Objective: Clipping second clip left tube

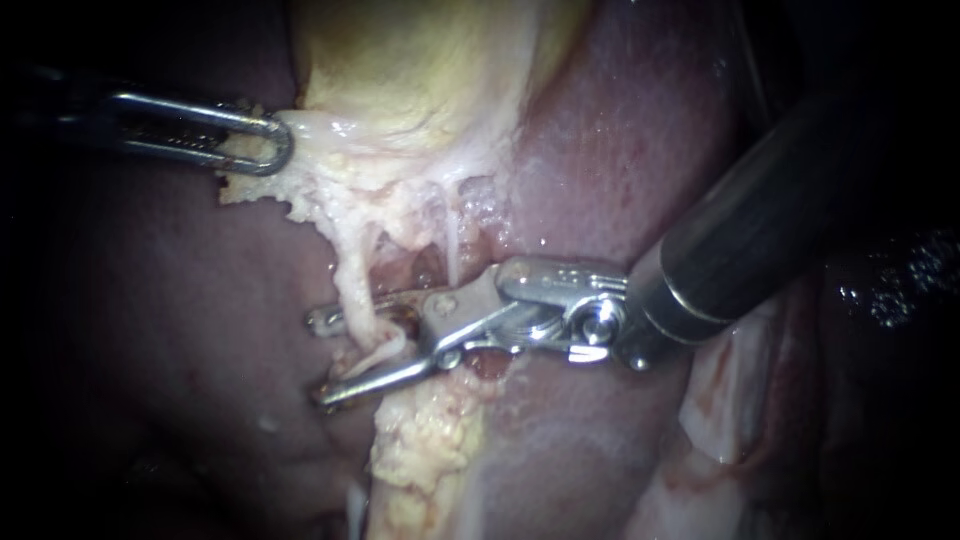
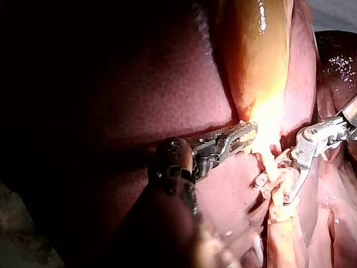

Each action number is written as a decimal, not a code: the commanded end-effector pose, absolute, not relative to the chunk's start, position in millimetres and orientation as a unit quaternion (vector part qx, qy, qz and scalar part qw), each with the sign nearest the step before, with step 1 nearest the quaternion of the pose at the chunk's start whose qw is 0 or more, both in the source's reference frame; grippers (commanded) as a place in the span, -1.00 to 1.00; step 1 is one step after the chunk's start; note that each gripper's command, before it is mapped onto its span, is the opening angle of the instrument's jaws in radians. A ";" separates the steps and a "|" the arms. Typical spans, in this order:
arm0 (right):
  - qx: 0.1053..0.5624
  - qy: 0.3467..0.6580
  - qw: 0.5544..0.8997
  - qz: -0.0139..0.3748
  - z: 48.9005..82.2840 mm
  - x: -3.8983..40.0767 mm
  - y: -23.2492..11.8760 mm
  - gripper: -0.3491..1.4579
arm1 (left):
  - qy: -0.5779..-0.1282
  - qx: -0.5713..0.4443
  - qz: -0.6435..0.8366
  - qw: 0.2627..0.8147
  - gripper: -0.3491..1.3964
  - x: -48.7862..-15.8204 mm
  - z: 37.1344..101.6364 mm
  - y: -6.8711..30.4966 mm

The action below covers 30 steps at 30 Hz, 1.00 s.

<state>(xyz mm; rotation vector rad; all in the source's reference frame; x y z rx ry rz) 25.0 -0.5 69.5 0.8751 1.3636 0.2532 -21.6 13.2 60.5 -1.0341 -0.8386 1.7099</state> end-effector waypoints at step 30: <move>0.424 0.602 0.671 0.088 64.0 24.6 -4.3 -0.70 | -0.342 -0.422 0.697 0.468 -1.00 -21.4 60.7 13.2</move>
